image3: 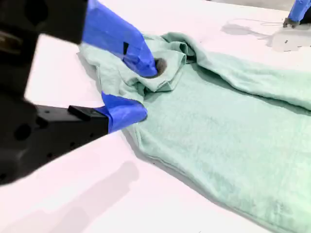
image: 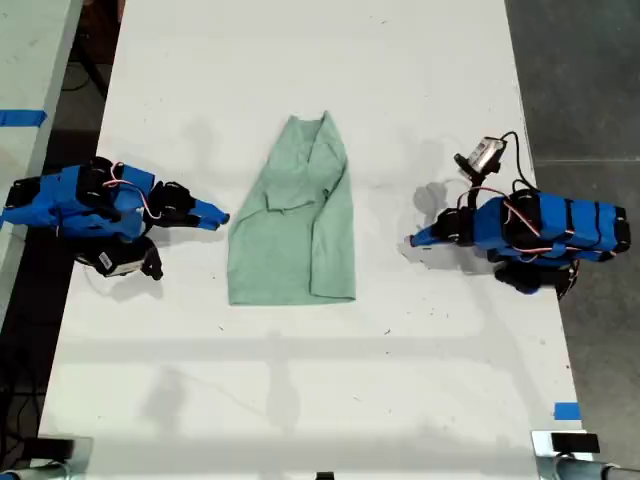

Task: Fold t shirt

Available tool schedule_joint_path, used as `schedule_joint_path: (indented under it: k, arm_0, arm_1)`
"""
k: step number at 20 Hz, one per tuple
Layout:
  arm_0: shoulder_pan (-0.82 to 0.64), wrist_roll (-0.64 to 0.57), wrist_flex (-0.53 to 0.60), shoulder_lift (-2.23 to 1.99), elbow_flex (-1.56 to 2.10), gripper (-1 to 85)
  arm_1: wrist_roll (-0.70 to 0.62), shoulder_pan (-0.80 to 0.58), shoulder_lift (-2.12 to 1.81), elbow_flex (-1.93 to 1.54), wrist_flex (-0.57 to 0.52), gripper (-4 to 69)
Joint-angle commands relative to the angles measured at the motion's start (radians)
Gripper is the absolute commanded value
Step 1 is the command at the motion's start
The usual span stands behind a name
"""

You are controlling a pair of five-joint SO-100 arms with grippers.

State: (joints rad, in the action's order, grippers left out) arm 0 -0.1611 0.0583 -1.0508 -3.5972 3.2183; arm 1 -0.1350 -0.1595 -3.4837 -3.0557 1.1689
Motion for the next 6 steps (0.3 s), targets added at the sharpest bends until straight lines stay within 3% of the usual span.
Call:
schedule_joint_path:
  k: [1, 5, 6]
  arm_0:
    - [-0.040, -0.212, 0.020, -0.008, 0.021, 12.0]
    - [0.078, -0.244, 0.117, -0.011, -0.227, 11.6]
    - [0.071, -0.236, 0.195, -0.011, -0.229, 20.6]
  arm_1:
    - [-0.006, 0.006, -0.017, -0.060, 0.005, 1.5]
    - [-0.014, 0.002, -0.017, -0.060, 0.002, 1.5]
    - [-0.014, 0.003, -0.017, -0.060, 0.002, 1.5]
